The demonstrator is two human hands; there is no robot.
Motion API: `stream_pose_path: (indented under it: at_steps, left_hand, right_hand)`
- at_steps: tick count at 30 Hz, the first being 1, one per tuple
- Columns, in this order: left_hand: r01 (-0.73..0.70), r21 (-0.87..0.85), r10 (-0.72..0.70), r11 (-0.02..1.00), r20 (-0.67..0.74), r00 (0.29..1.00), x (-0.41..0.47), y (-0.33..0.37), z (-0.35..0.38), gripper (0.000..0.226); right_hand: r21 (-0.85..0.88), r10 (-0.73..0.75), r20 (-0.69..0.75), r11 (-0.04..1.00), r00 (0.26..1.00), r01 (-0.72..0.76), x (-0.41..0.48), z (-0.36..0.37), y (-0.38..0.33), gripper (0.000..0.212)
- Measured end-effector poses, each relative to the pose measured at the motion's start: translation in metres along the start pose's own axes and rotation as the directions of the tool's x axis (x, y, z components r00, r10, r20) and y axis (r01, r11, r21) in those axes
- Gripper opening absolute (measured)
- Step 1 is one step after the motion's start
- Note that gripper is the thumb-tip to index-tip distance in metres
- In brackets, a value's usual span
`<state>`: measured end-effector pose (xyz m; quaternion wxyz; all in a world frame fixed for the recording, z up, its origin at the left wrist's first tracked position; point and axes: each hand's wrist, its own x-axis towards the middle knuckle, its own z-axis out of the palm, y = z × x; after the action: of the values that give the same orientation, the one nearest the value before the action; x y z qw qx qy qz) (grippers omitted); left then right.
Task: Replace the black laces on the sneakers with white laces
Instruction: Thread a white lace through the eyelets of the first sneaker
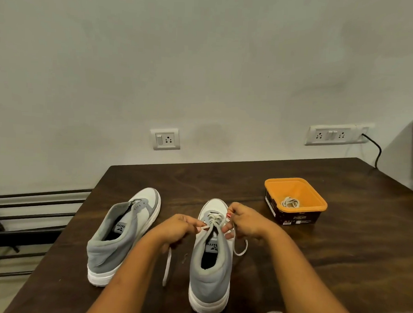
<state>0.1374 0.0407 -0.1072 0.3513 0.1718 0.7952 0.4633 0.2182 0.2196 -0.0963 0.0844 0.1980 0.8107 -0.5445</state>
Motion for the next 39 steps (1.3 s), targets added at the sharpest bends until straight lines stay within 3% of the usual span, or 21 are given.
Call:
stream_pose_path:
  at_steps: [2, 4, 8, 10, 13, 18, 21, 23, 26, 28, 33, 39]
  left_hand:
    - [-0.047, 0.100, 0.046, 0.994, 0.012, 0.999, -0.002, 0.002, -0.001, 0.028]
    - [-0.176, 0.253, 0.197, 0.951, -0.059, 0.979, -0.001, 0.004, 0.001, 0.027]
    - [-0.371, 0.355, 0.474, 0.858, -0.272, 0.837, 0.002, 0.015, 0.009, 0.017]
    - [-0.418, 0.361, 0.522, 0.834, -0.270, 0.809, 0.003, 0.022, 0.016, 0.019]
    - [-0.437, 0.388, 0.535, 0.812, -0.196, 0.822, 0.004, 0.031, 0.031, 0.018]
    - [-0.441, 0.152, 0.466, 0.885, -0.270, 0.842, 0.013, 0.036, 0.034, 0.030]
    - [-0.436, -0.143, 0.374, 0.889, -0.327, 0.868, 0.014, 0.037, 0.030, 0.027]
    - [-0.402, -0.346, 0.302, 0.848, -0.310, 0.902, 0.012, 0.040, 0.031, 0.028]
    - [-0.396, -0.455, 0.270, 0.797, -0.318, 0.909, 0.011, 0.043, 0.034, 0.033]
    - [-0.404, -0.482, 0.265, 0.777, -0.330, 0.906, 0.012, 0.044, 0.037, 0.033]
    - [-0.456, -0.497, 0.308, 0.739, -0.353, 0.884, 0.007, 0.046, 0.037, 0.031]
    - [-0.438, -0.530, 0.218, 0.726, -0.426, 0.878, 0.008, 0.040, 0.032, 0.030]
  right_hand:
    - [0.008, -0.039, -0.041, 0.999, 0.998, 0.039, 0.001, 0.001, -0.001, 0.019]
    - [-0.028, -0.113, -0.140, 0.993, 0.984, 0.110, 0.005, 0.000, 0.001, 0.018]
    - [0.044, -0.228, -0.231, 0.969, 0.946, 0.244, 0.006, 0.001, -0.004, 0.011]
    - [0.037, -0.309, -0.235, 0.945, 0.922, 0.326, 0.002, 0.003, -0.012, 0.008]
    - [-0.081, -0.462, -0.284, 0.885, 0.840, 0.459, -0.005, 0.006, -0.025, 0.012]
    - [-0.140, -0.535, -0.395, 0.839, 0.747, 0.527, -0.010, 0.002, -0.033, 0.014]
    - [-0.538, -0.547, -0.398, 0.790, 0.736, 0.296, -0.006, -0.003, -0.027, 0.019]
    - [-0.622, -0.523, -0.359, 0.751, 0.773, 0.220, -0.007, -0.003, -0.026, 0.023]
    - [-0.419, -0.371, -0.189, 0.868, 0.909, 0.267, -0.010, 0.001, -0.027, 0.024]
    - [-0.421, -0.280, -0.055, 0.877, 0.959, 0.232, -0.011, 0.012, -0.025, 0.018]
    - [-0.436, -0.310, -0.092, 0.867, 0.946, 0.241, -0.007, 0.025, -0.025, 0.007]
    - [-0.243, -0.384, -0.163, 0.908, 0.909, 0.340, -0.014, 0.015, -0.033, 0.025]
